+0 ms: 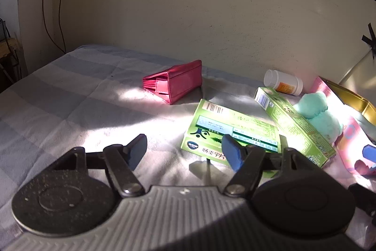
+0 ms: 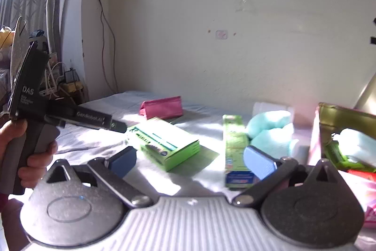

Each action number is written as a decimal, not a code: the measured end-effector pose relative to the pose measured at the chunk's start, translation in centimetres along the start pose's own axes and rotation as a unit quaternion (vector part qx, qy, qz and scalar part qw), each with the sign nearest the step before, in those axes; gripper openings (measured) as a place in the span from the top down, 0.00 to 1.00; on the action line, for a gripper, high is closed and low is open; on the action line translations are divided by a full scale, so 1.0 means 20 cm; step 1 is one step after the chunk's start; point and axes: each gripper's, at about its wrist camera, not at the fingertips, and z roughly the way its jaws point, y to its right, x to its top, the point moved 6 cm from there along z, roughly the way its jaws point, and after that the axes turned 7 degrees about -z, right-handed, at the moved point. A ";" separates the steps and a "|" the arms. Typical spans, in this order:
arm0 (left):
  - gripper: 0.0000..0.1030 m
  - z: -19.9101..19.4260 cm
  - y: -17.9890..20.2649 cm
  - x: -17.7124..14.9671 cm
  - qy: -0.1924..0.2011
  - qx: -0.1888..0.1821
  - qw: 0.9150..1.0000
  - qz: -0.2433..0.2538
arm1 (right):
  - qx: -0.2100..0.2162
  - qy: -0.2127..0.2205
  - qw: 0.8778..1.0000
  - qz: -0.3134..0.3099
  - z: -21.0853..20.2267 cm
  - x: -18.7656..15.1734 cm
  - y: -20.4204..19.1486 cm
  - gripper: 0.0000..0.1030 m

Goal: Organize objects

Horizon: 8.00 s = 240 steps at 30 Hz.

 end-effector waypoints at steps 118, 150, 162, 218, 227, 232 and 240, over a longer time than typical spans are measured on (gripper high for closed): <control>0.29 0.12 0.61 -0.17 -0.048 -0.064 0.996 0.044 | -0.188 -0.102 0.976 -0.049 -0.35 0.15 0.60 0.11; 0.22 0.30 0.09 -0.04 -0.019 -0.010 0.999 -0.045 | -0.028 -0.202 0.974 -0.102 0.47 0.18 0.07 0.14; 0.22 0.29 0.06 -0.03 -0.028 -0.020 0.998 -0.057 | -0.004 -0.276 0.961 0.018 0.70 0.01 0.21 0.43; 0.41 0.37 1.67 -0.16 -0.165 -0.248 0.946 0.129 | -0.083 -0.152 0.983 0.068 -0.55 -0.24 1.36 0.39; 0.40 0.45 1.80 -0.13 -0.098 -0.182 0.964 0.167 | -0.201 -0.140 0.968 0.051 -0.39 -0.27 1.57 0.33; 0.39 0.28 1.71 -0.07 -0.051 -0.197 0.966 0.157 | -0.207 -0.076 0.973 0.068 -0.54 -0.22 1.51 0.32; 0.31 -0.03 1.55 -0.14 0.019 -0.177 0.966 0.189 | -0.206 0.028 0.966 0.154 -0.86 -0.28 1.25 0.21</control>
